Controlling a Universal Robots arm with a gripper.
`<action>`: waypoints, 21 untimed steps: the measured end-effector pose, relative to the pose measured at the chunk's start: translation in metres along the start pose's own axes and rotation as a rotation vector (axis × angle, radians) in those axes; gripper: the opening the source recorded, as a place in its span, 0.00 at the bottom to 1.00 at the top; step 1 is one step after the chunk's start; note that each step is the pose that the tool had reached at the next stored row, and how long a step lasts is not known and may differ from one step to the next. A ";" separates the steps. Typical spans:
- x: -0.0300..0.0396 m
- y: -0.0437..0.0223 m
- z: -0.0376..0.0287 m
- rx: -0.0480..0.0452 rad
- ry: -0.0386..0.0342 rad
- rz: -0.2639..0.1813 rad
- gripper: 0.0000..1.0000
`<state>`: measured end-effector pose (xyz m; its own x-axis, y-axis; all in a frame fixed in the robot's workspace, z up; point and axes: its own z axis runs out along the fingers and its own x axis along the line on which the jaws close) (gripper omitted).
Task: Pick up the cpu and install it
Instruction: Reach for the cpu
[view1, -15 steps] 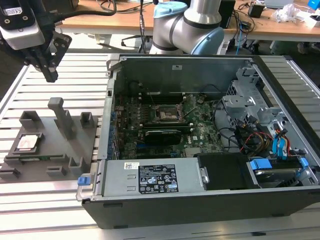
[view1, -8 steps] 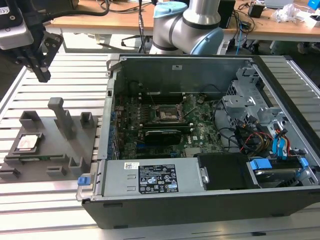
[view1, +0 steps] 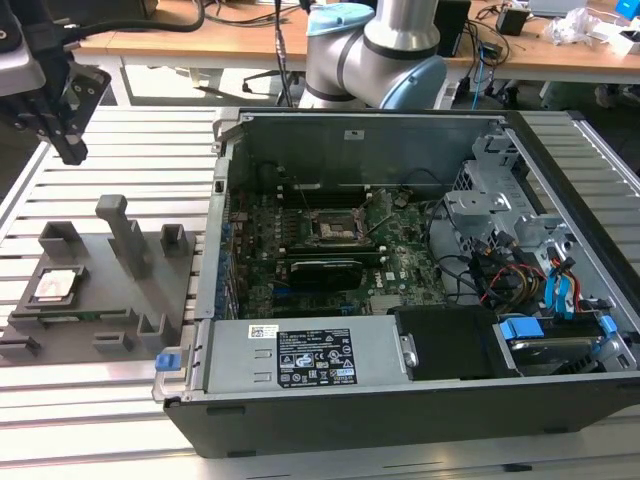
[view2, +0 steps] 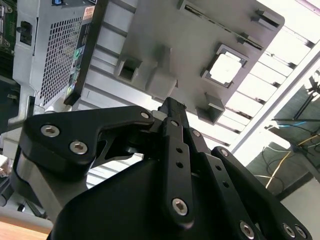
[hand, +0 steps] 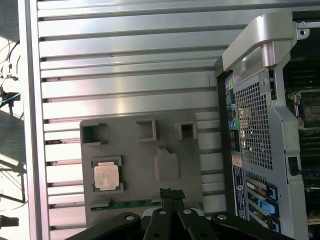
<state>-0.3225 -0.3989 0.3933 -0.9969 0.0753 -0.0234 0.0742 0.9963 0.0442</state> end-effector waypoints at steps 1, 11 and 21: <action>0.0016 -0.0001 0.0000 -0.0001 -0.0001 0.000 0.11; 0.0175 -0.0013 -0.0004 0.0000 0.0000 0.000 0.11; 0.0326 -0.0024 -0.0009 0.0000 0.0001 0.000 0.11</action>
<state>-0.3552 -0.3989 0.3933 -0.9969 0.0753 -0.0233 0.0742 0.9963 0.0442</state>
